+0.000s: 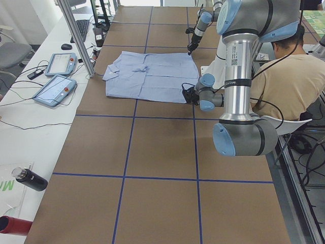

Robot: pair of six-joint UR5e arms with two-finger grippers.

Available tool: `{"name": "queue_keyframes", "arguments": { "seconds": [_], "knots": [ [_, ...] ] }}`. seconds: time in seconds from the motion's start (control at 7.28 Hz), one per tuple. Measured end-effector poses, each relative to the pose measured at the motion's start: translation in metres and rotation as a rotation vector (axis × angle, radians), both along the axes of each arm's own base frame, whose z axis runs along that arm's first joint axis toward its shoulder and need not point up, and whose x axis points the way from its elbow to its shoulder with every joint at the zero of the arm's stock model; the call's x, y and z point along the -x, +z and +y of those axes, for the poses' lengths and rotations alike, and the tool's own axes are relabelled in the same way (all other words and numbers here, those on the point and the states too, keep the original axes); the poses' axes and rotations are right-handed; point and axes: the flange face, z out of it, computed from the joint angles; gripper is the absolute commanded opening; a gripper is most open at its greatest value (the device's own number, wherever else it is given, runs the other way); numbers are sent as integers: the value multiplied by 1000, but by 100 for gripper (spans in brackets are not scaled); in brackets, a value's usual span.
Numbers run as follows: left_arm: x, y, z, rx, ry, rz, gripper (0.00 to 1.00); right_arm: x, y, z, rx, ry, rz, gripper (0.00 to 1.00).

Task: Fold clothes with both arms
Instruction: 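Move the left gripper to its hem corner while the right gripper waits, then grasp both hem corners with the left and right grippers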

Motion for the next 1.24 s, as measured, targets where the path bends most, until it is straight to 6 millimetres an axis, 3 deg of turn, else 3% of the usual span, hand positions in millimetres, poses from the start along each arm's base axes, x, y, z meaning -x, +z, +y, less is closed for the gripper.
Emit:
{"name": "queue_keyframes", "arguments": {
  "seconds": [0.27,0.55,0.82,1.24],
  "knots": [
    [8,-6,1,-1,-1,12,0,-1,-1,-1,0,1,-2,0],
    [47,-28,6,-2,3,47,0,-7,-9,-3,2,5,-20,0],
    [78,-53,11,11,7,94,0,-31,-29,-6,8,6,-62,0],
    [91,-83,23,73,27,169,0,-69,-44,-7,37,-13,-94,0]
  ]
}}
